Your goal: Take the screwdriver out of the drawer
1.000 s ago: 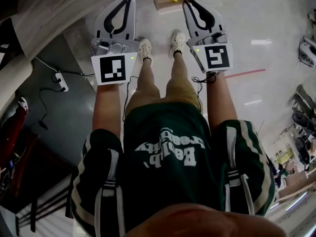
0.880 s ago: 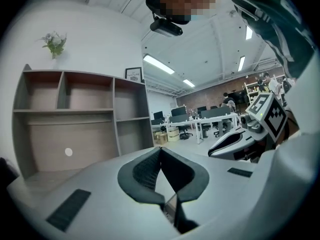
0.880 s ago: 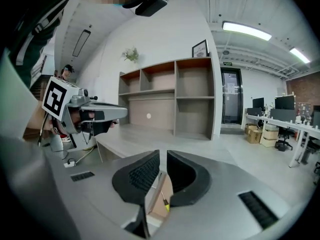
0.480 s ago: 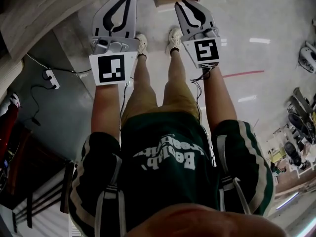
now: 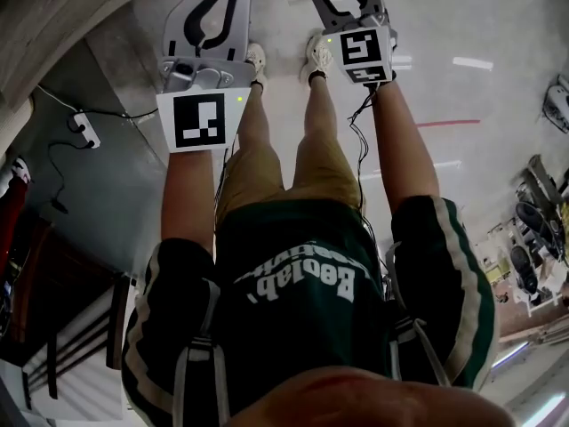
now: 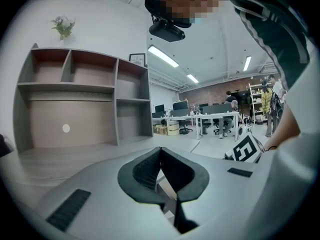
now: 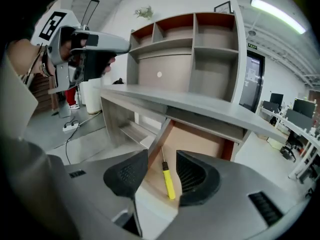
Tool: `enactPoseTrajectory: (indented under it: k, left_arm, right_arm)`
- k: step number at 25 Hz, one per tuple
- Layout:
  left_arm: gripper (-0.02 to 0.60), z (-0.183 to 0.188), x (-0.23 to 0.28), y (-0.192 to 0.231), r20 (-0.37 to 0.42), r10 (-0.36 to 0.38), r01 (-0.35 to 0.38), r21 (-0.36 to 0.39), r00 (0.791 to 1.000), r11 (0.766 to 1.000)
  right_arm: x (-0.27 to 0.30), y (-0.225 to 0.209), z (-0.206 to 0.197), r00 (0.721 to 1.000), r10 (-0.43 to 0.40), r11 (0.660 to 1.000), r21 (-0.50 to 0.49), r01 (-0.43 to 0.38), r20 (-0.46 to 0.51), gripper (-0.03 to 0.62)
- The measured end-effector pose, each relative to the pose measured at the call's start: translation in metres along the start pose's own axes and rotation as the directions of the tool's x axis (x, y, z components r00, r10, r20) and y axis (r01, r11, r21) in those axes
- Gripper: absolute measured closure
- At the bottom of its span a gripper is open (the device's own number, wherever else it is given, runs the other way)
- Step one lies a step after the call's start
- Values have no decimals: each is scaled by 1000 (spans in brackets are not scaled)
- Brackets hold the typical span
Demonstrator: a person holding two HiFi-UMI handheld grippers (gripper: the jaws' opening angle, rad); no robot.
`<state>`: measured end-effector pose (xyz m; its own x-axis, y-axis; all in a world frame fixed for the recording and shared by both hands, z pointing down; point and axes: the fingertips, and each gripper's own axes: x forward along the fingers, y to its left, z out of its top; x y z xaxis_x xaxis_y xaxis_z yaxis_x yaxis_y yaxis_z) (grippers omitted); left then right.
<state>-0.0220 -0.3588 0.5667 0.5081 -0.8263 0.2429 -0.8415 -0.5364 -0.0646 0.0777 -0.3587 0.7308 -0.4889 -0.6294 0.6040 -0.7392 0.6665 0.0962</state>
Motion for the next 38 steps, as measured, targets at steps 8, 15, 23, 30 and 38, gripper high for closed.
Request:
enactPoseTrajectory:
  k: [8,15,23,30,38]
  left_arm:
    - [565,-12,2,4,0,26,-26,-36,1000,999]
    - [565,-12,4,8,14,40,-39,-58,999,998]
    - [565,-19,6,24,14,57,-56,-73,998,996]
    - [565,-27,8,31,-2,64,-64,-84,998,994]
    - [565,-26,9,33,1,66,-65,-89,998,994]
  right_arm:
    - [34,4,-29,997,10,999,-45,-13,-72,402]
    - [57,2,-48,984,-9,992,-124,-13,-176,399]
    - [88,0,-66,956,-21,986,-162,-28,-292,398]
    - [105,0,-78,937,-14,988,-152,-42,-350,399]
    - [109,-3,-83,935,-22,992,-124,-24,-354,418]
